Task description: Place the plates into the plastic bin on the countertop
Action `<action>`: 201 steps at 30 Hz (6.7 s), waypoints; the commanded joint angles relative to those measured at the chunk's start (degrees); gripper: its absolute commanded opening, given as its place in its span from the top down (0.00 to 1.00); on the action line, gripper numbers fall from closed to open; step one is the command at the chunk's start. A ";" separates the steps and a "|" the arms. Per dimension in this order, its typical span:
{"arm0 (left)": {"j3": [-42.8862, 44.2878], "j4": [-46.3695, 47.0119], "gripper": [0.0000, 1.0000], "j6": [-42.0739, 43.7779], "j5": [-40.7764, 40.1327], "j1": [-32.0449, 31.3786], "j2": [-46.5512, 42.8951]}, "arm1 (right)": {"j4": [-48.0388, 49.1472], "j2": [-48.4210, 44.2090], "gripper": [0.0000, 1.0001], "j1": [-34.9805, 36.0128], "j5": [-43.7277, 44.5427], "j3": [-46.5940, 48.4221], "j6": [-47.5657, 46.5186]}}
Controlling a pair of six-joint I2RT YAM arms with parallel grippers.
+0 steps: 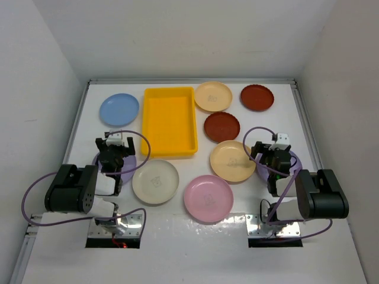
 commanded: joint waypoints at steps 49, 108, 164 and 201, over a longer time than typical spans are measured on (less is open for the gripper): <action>70.66 -128.64 0.06 20.35 13.91 32.14 11.87 | -82.51 -6.90 0.05 6.66 -2.05 56.10 2.35; 112.23 -123.20 1.00 6.04 37.37 11.25 30.66 | -100.68 16.64 0.11 16.33 9.91 71.30 6.49; 98.16 -117.03 0.62 9.63 8.71 -2.48 34.90 | -93.57 9.03 1.00 12.20 -0.28 52.93 -11.80; 101.75 -110.44 0.78 12.53 11.88 -4.06 42.81 | -84.61 43.54 1.00 30.39 1.13 108.91 21.24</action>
